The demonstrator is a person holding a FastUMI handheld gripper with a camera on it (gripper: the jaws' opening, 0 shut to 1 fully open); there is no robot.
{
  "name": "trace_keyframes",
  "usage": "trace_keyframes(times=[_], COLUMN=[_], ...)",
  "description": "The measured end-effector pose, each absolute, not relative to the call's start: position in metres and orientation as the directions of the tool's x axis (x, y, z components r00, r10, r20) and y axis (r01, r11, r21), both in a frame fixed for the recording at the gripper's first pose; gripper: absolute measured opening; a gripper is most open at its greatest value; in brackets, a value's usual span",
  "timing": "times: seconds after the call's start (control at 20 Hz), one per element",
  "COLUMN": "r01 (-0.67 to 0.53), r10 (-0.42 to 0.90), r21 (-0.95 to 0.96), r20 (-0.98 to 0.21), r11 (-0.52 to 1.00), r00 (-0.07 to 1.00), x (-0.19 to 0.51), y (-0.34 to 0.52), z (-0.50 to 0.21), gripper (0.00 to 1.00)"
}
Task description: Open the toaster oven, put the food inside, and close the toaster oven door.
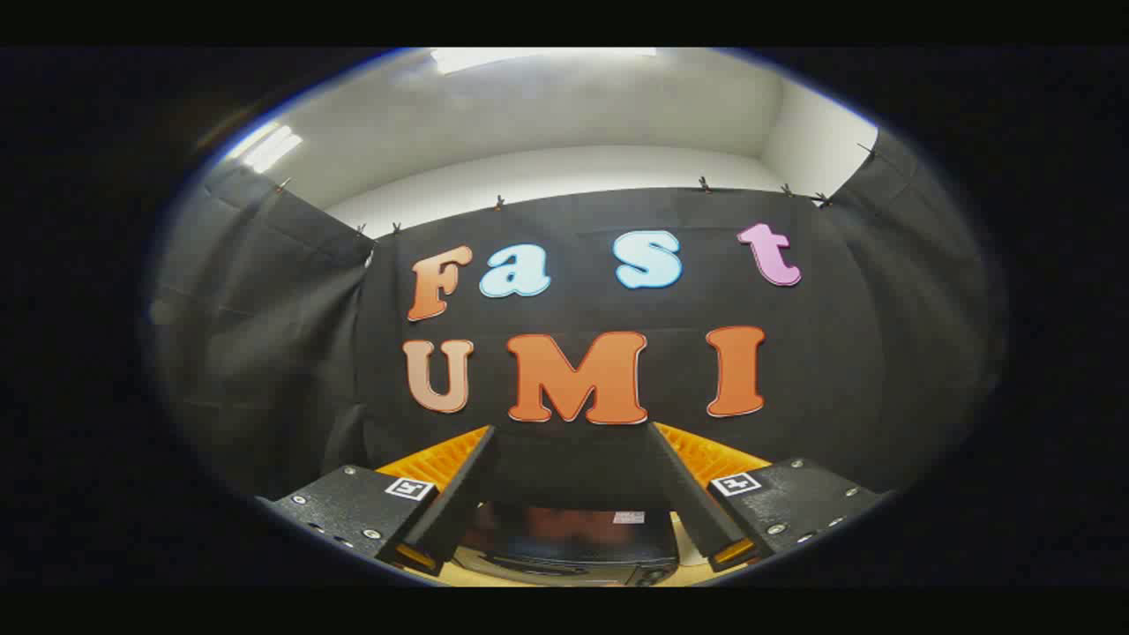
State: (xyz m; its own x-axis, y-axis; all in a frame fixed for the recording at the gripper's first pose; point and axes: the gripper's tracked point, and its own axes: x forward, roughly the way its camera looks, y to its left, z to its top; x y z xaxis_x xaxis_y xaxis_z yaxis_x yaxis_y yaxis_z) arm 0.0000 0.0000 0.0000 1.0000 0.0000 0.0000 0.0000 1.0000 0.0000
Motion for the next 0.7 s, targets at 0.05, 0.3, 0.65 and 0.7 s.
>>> trace_keyframes(times=[0.05, 0.3, 0.65, 0.7], r01=[0.007, 0.034, 0.026, 0.019], r10=[-0.007, -0.034, -0.024, -0.018], r21=[0.004, 0.019, 0.015, 0.014], r20=[-0.004, -0.038, -0.071, -0.075], r11=[1.0, 0.999, 1.0, 1.0], r00=[1.0, 0.999, 0.997, 0.997], x=[-0.001, -0.003, 0.0, 0.002], y=[-0.002, -0.013, -0.009, -0.006], z=[-0.001, -0.01, -0.023, -0.026], gripper=[0.98, 0.98, 0.98, 0.98])
